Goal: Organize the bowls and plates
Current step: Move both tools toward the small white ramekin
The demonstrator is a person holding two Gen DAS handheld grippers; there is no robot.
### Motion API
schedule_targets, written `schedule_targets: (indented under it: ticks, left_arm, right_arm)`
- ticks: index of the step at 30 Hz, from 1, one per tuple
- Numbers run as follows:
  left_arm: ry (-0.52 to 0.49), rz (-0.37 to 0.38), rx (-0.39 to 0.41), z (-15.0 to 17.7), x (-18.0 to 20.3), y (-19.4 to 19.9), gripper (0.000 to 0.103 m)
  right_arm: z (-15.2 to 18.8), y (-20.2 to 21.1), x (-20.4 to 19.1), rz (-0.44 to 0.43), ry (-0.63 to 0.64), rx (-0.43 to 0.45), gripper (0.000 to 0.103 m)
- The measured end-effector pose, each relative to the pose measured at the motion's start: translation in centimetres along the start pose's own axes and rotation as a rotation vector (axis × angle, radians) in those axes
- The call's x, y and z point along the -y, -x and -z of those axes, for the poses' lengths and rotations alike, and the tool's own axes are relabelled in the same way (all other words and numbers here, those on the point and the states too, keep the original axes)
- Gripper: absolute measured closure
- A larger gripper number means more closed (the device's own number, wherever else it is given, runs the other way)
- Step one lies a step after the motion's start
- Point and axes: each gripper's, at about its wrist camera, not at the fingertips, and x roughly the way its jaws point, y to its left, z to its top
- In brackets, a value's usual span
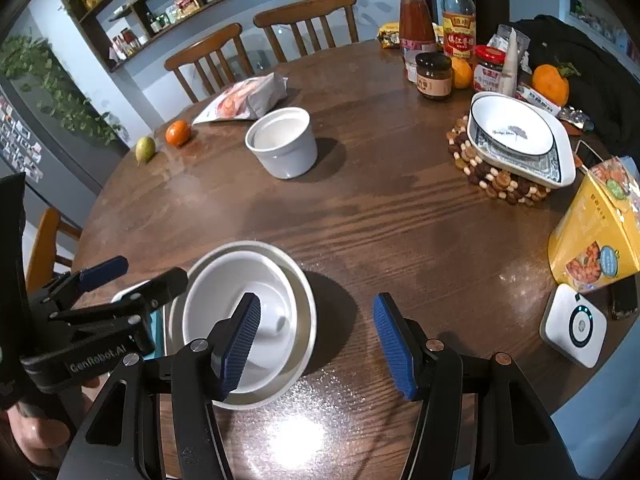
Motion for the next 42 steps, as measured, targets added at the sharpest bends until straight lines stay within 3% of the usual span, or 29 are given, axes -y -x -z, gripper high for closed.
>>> schedule_targets:
  ticks: [7,9,25,34,42]
  left_arm:
    - [-0.014,-0.008,0.049,-2.0,0.1,1.5,0.011]
    - [-0.022,-0.012,0.068,-2.6,0.3,2.0,0.001]
    - [-0.060,-0.020,0.193,-7.7,1.6,4.8,0.001]
    - [-0.025,-0.078,0.214,-11.4,0.1,4.5,0.001]
    - [-0.022,-0.117,0.147,-13.1,-0.3,0.4,0.001]
  right_arm:
    - [-1.5,1.4,0.5,-0.014,-0.005,0.045,0.043]
    - [-1.9,1.8,0.5,-0.013,-0.005,0.057,0.043]
    - [-5.9,4.1,1.2,-0.019,-0.014,0.137,0.043]
    - [-9.0,3.3,1.2,-0.040,-0.005,0.146,0.043]
    - [-12.8,0.2,1.2,-0.061,-0.012,0.106,0.043]
